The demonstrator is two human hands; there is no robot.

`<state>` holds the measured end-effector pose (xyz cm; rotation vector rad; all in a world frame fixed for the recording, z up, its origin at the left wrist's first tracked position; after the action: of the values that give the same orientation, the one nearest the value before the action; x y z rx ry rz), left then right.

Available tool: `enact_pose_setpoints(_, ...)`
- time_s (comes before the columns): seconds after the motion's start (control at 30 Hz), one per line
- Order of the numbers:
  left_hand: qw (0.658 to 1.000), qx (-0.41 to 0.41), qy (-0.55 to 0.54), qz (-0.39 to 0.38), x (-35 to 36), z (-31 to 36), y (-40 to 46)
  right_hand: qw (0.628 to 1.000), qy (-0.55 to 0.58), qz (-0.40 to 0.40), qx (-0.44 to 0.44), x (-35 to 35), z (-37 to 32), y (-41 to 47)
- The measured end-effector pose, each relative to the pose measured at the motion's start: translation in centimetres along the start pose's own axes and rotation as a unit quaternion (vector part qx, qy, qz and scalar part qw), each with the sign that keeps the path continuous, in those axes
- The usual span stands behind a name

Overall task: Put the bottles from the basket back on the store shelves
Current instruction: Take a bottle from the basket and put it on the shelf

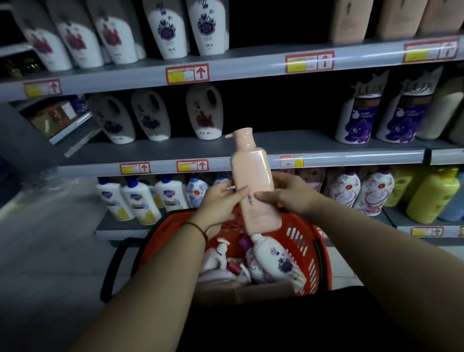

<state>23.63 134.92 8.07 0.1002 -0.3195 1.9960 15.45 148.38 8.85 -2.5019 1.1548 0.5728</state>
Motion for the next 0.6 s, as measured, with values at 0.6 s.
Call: enact_pose_setpoints(0.6,0.993,0.098,0.043,0.042,3.5,6.6,-1.2,0.987,0.122,0.101,-0.016,-4.0,-2.6,-2.3)
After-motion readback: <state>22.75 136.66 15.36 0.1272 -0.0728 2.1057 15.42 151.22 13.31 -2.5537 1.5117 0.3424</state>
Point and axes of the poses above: each hand's wrist, its own y-axis towards the middle knuckle, its own x-axis out of the palm, z = x × y, the point moved 5 cm from there along y, towards the middle knuckle, and after that the axes turned 15 degrees about -y, right-handed, at the moved point
